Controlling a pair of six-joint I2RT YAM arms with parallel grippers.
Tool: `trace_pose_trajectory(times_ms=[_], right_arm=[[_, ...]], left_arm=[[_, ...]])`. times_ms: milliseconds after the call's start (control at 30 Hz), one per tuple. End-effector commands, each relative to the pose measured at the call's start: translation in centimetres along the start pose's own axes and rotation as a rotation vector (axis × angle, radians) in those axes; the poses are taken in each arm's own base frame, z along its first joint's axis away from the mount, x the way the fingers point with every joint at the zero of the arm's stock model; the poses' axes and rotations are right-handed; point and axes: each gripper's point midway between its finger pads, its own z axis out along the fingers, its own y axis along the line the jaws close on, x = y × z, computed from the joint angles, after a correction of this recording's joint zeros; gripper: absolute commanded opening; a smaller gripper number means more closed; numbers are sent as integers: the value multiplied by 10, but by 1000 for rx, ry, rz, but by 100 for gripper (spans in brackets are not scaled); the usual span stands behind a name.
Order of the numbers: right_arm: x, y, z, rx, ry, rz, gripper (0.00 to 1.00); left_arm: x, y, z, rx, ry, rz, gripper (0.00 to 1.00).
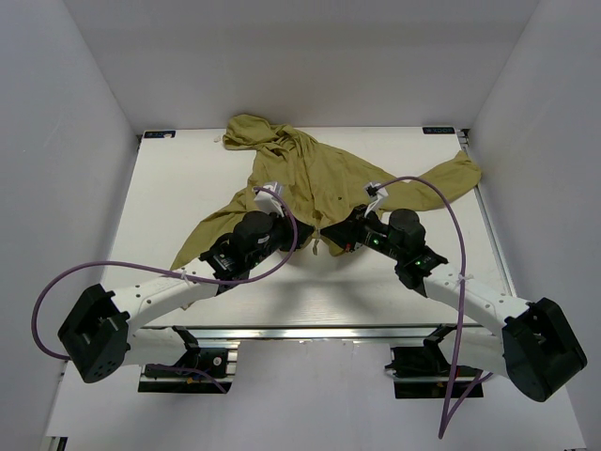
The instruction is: Zip up the jacket
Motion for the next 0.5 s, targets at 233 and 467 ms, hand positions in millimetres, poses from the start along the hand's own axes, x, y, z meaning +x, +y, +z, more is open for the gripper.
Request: trace_pose_trajectory(times_ms=[233, 467], right_arm=[[-15, 12, -4, -28, -20, -37, 0], [-14, 13, -4, -39, -6, -45, 0]], left_arm=[[-11, -10, -9, 24, -21, 9, 0], [-11, -10, -9, 21, -19, 5, 0]])
